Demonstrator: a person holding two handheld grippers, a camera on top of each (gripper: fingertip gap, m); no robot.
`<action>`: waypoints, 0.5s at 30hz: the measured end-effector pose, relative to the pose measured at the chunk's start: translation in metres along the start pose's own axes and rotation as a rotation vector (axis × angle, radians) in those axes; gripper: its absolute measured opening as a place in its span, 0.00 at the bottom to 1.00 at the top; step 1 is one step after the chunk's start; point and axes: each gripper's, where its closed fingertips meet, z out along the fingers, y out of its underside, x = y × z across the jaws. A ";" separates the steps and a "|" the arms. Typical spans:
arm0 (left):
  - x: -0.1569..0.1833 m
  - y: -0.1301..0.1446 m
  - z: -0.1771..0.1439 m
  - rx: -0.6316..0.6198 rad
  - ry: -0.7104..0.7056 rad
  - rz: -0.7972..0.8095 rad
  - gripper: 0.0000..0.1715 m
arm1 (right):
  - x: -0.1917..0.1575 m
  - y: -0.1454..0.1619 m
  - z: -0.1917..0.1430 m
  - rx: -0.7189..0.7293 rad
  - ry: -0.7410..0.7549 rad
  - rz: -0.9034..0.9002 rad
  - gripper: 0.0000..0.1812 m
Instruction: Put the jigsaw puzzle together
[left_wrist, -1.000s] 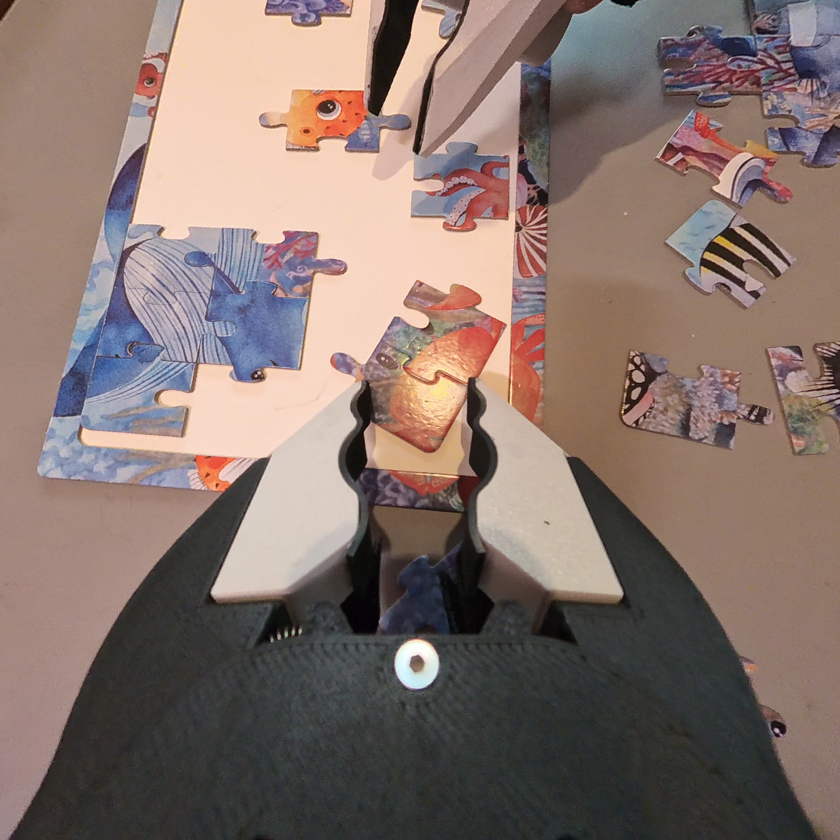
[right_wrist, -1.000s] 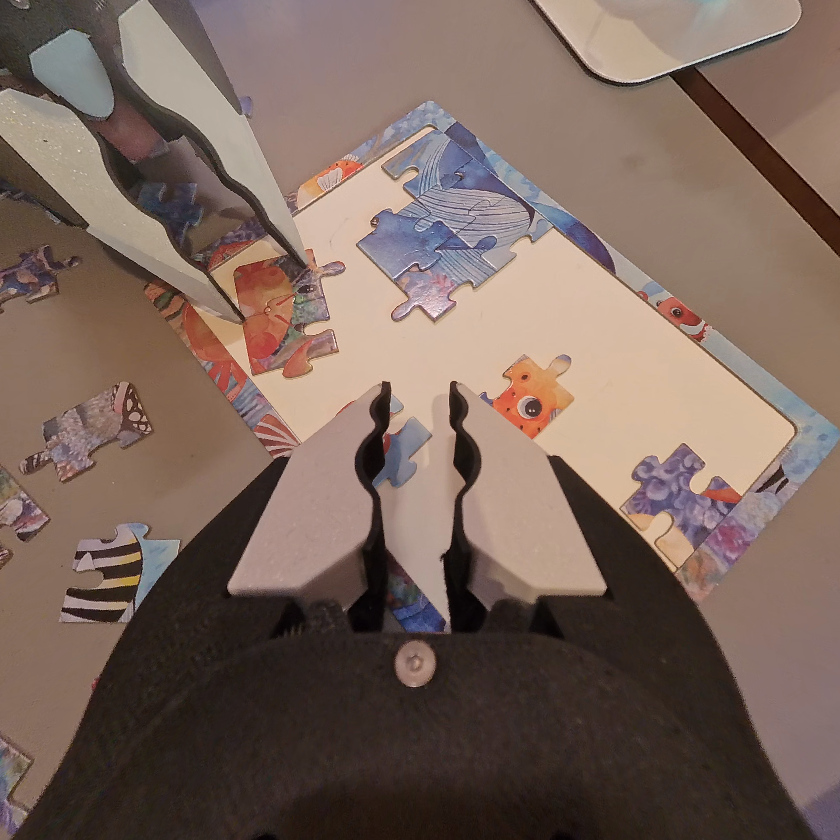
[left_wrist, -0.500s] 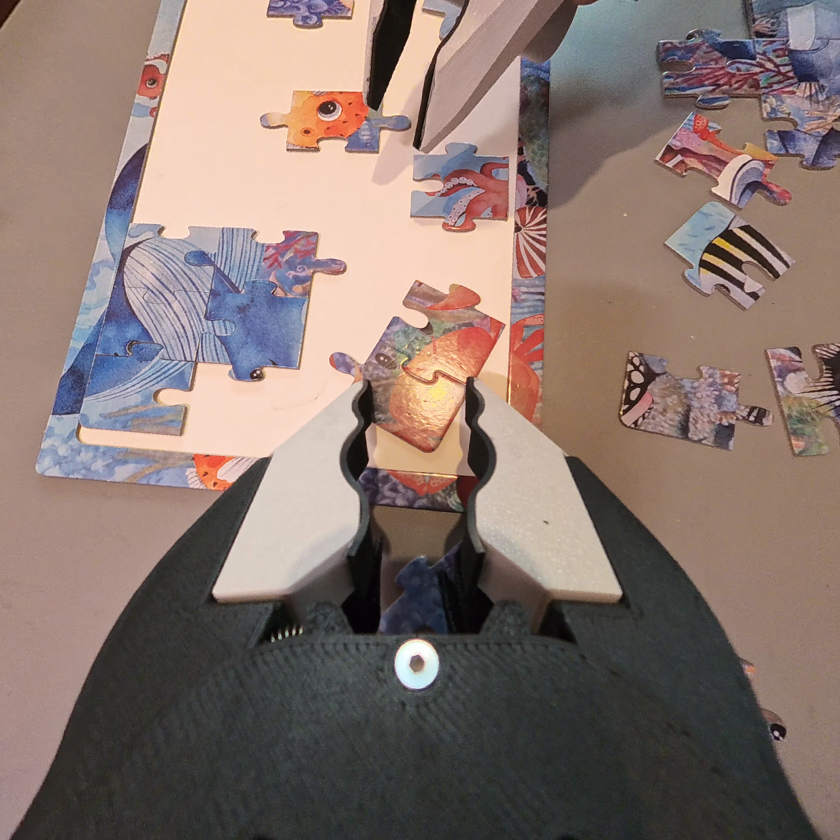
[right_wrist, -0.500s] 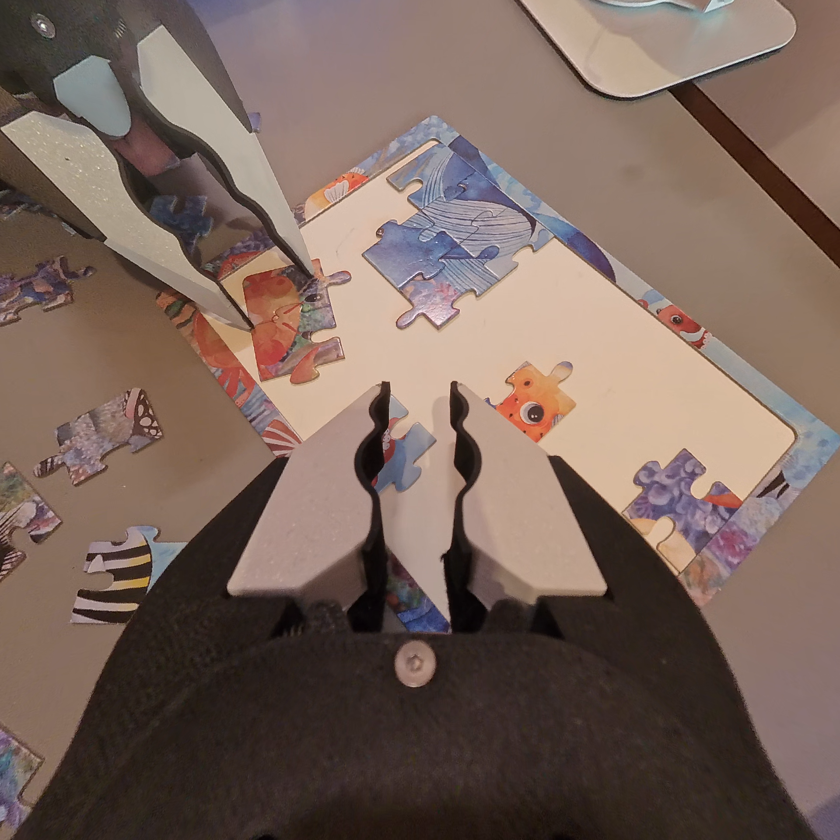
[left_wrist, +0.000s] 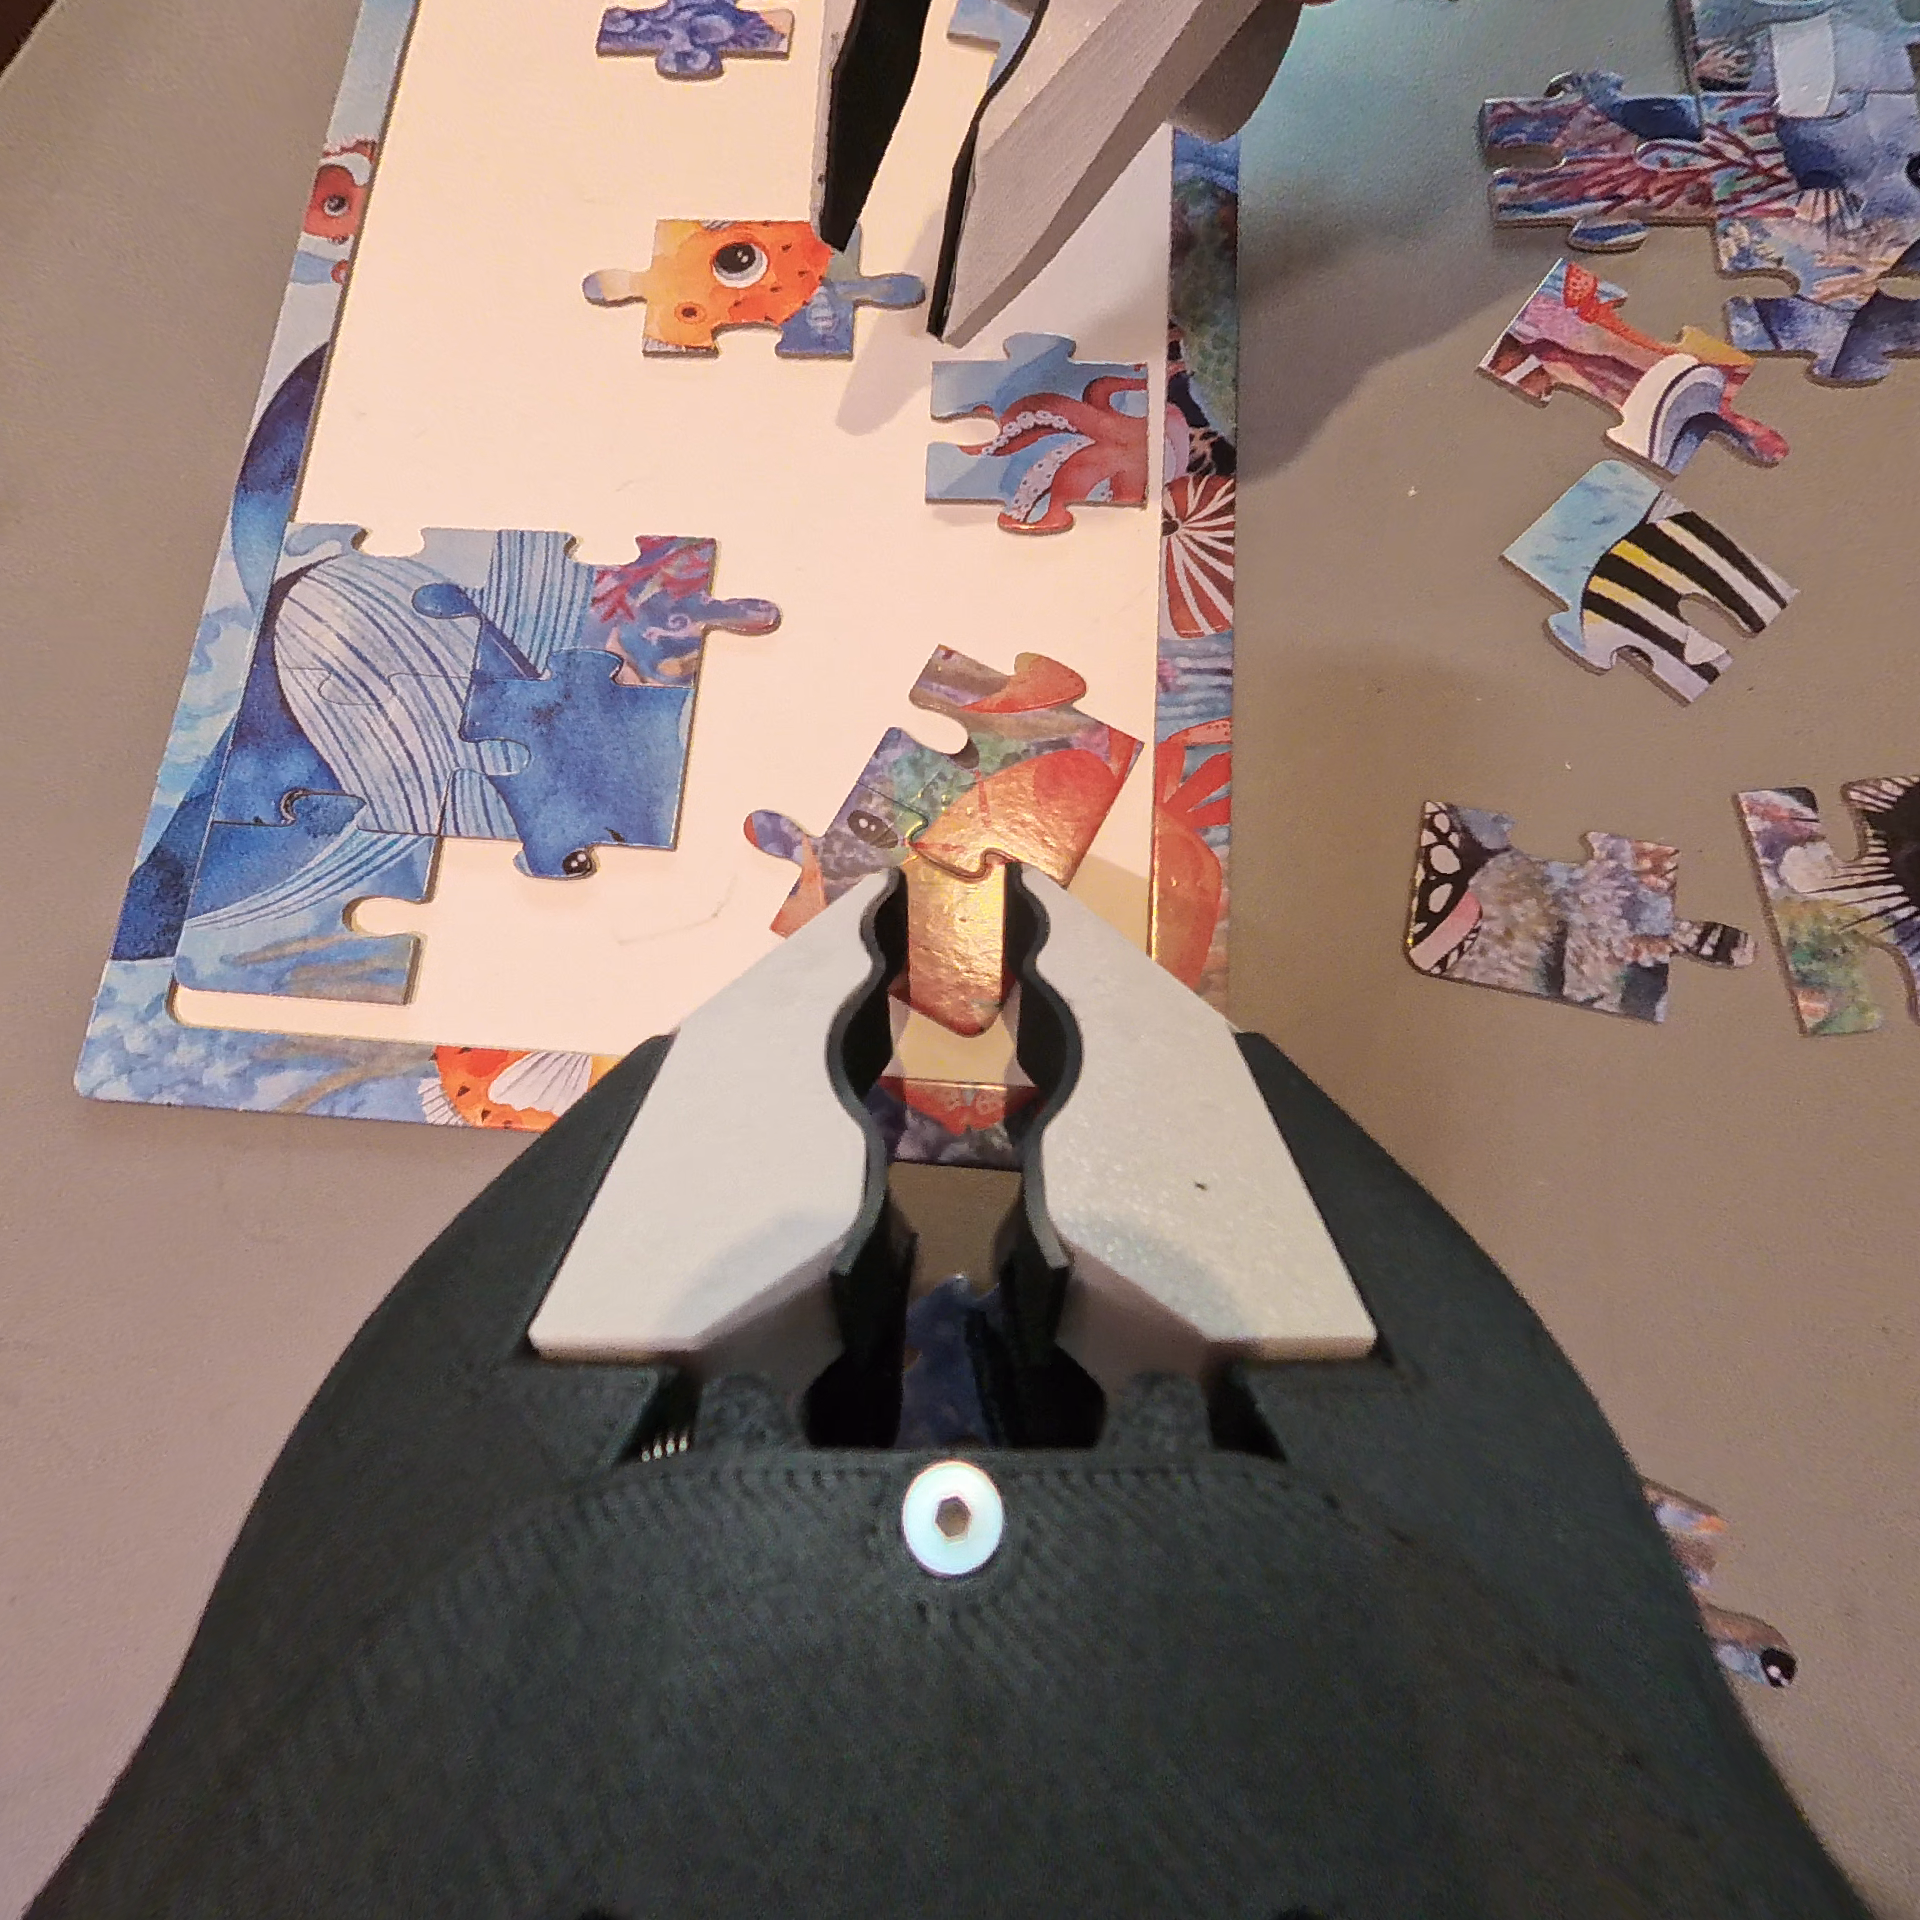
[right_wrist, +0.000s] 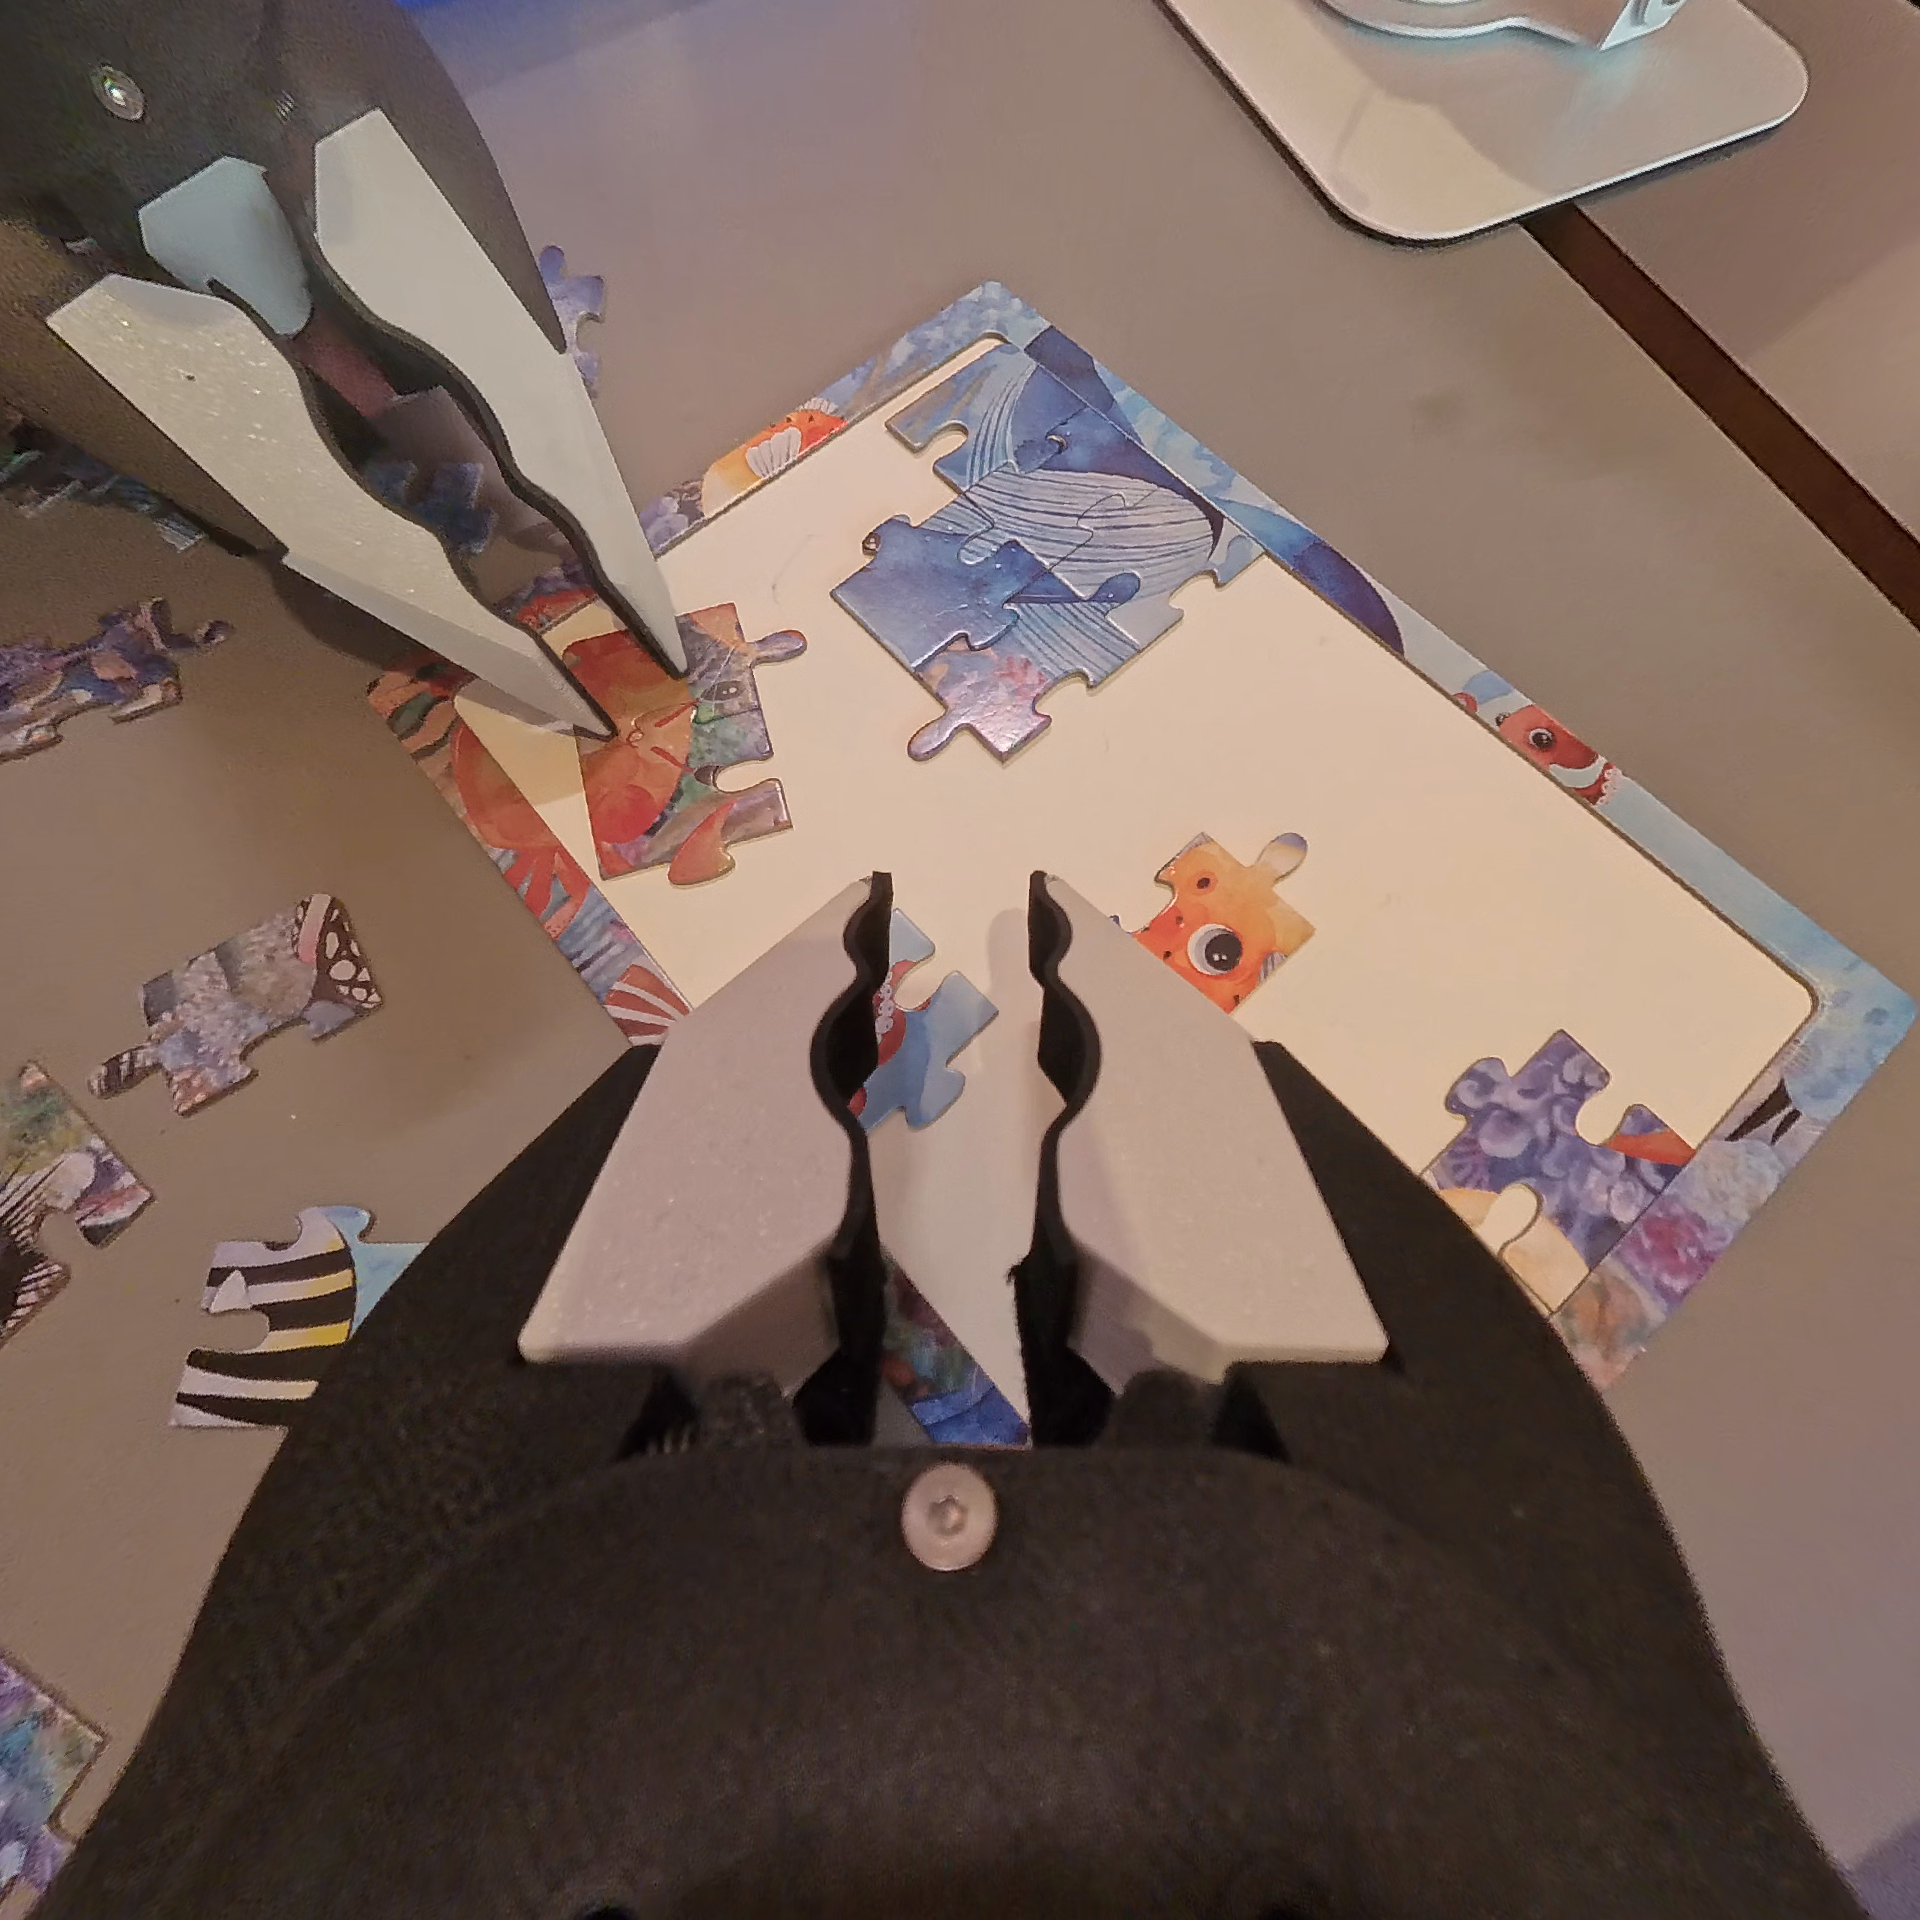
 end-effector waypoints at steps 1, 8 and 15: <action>0.000 0.000 0.000 0.000 0.001 0.003 0.09 | 0.000 0.000 0.000 0.001 0.000 0.000 0.14; 0.001 0.000 0.000 0.002 0.006 0.007 0.03 | 0.000 0.001 0.001 0.000 -0.006 0.007 0.14; 0.003 0.000 0.000 -0.002 0.017 0.008 0.05 | 0.000 -0.001 -0.001 0.010 -0.002 0.007 0.14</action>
